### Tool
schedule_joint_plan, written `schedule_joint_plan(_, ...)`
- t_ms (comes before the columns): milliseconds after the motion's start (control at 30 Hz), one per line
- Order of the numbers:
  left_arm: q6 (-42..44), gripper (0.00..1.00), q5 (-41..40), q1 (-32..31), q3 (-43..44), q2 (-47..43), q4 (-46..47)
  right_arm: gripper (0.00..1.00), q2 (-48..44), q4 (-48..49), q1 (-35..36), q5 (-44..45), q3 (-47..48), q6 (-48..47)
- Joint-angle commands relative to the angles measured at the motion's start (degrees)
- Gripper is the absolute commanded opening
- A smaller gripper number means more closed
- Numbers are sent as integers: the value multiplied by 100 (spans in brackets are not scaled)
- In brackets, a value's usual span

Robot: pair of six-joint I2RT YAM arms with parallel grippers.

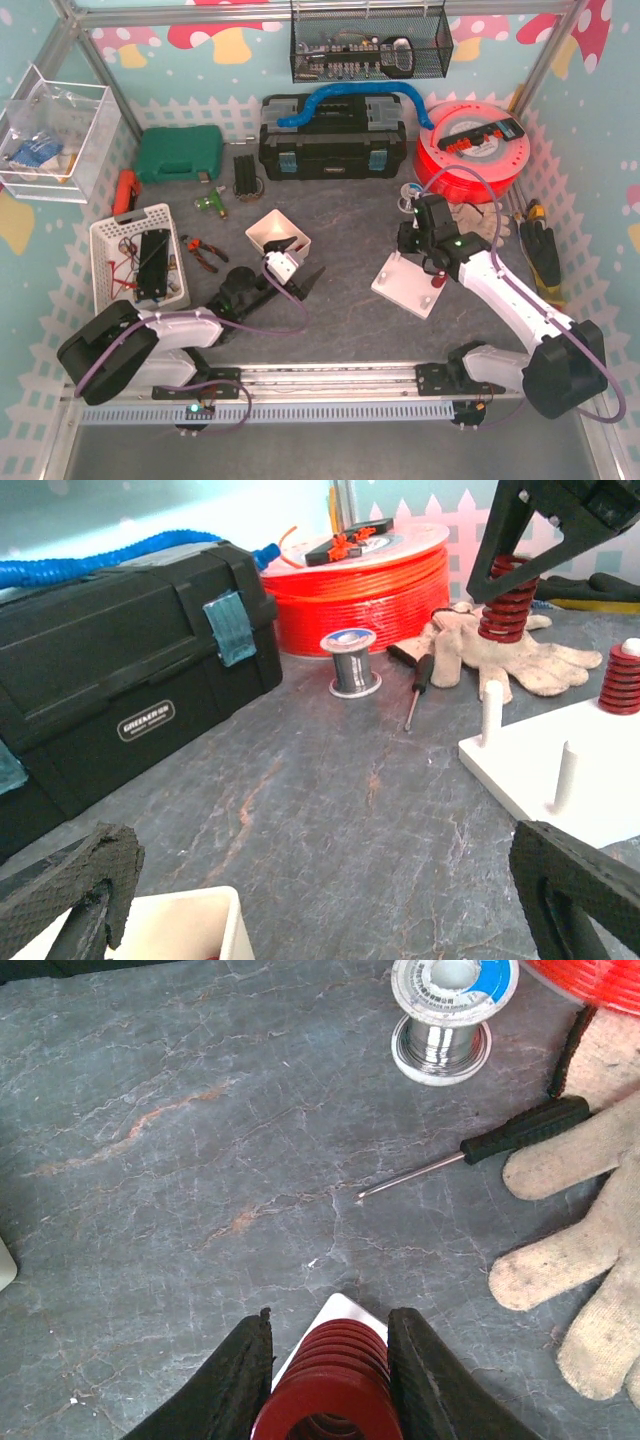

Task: Install the large spring

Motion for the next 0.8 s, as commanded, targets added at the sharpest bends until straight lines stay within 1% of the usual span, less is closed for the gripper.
schedule_joint_plan(0, -7, 99, -55, -18, 107, -135, -40, 0, 126, 151, -94, -355, -49, 1)
schedule_joint_plan(767, 49, 99, -114, -18, 67, -308, -104, 0, 749, 249, -147, -371, -102, -59)
